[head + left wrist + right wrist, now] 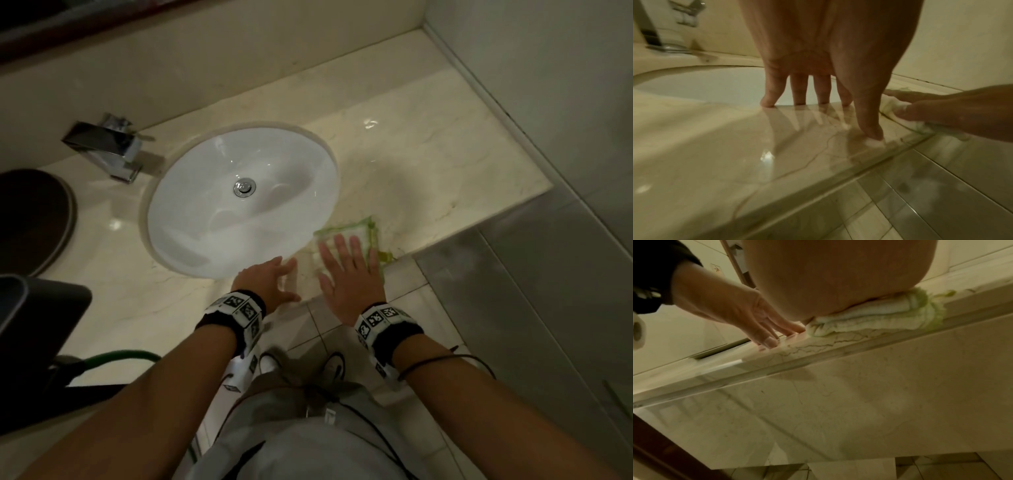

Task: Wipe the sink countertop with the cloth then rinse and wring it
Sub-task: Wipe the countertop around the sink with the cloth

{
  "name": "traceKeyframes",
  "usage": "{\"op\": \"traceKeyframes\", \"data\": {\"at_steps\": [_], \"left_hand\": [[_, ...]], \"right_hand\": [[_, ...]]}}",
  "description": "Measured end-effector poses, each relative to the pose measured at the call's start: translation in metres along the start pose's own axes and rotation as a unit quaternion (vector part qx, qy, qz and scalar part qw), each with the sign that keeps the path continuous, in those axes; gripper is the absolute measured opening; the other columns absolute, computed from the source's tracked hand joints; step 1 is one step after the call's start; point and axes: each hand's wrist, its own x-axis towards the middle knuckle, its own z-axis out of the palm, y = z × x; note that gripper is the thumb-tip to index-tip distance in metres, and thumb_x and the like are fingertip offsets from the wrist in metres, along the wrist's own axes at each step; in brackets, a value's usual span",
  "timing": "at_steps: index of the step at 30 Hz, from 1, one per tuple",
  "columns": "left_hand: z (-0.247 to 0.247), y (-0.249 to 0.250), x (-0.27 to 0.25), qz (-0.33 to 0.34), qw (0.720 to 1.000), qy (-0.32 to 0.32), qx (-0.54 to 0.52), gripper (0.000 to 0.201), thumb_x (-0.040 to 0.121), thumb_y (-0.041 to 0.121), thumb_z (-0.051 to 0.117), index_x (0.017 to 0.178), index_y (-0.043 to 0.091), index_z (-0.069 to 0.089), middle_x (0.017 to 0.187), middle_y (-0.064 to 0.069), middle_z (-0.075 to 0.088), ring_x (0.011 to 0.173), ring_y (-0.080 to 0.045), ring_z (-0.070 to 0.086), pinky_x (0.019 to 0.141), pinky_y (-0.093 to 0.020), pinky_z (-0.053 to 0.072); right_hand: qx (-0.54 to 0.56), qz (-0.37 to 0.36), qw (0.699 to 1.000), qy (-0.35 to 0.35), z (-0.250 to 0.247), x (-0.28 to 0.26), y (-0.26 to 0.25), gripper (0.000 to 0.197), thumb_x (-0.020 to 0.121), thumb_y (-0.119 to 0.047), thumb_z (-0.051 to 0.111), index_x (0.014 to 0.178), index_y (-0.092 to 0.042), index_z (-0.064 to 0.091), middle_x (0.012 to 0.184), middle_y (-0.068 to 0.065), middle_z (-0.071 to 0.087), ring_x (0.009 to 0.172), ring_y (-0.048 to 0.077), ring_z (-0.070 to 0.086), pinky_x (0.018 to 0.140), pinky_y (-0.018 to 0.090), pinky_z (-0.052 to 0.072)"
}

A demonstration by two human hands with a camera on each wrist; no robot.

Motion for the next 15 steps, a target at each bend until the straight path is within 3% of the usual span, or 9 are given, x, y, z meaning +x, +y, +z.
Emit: {"op": "traceKeyframes", "data": {"at_steps": [4,8,15], "left_hand": [[0.007,-0.004,0.001,-0.026,0.999,0.004,-0.035,0.084,0.078,0.064,0.064,0.148,0.047,0.021,0.159,0.015,0.018,0.142,-0.019,0.03,0.114,-0.047,0.028],[0.007,-0.004,0.003,-0.038,0.997,0.002,-0.064,0.083,0.076,0.062,0.068,0.146,0.049,0.025,0.158,0.017,0.02,0.142,-0.019,0.03,0.114,-0.051,0.026],[0.003,-0.004,0.002,-0.007,1.0,-0.011,-0.002,0.084,0.082,0.066,0.058,0.15,0.044,0.014,0.159,0.014,0.016,0.141,-0.021,0.03,0.112,-0.045,0.033]], "right_hand": [[0.005,-0.008,1.0,0.01,-0.002,0.0,0.004,0.062,0.096,-0.049,0.029,0.154,-0.032,0.018,0.162,0.004,0.017,0.149,0.032,0.012,0.116,0.059,0.008],[-0.005,-0.011,1.0,0.009,-0.007,0.004,0.013,0.061,0.095,-0.05,0.028,0.154,-0.035,0.019,0.162,0.002,0.019,0.149,0.03,0.013,0.117,0.057,0.009],[0.009,0.096,0.995,-0.001,-0.015,0.013,0.022,0.064,0.093,-0.05,0.017,0.155,-0.033,0.011,0.163,0.003,0.009,0.15,0.031,0.004,0.116,0.056,0.001]]}}
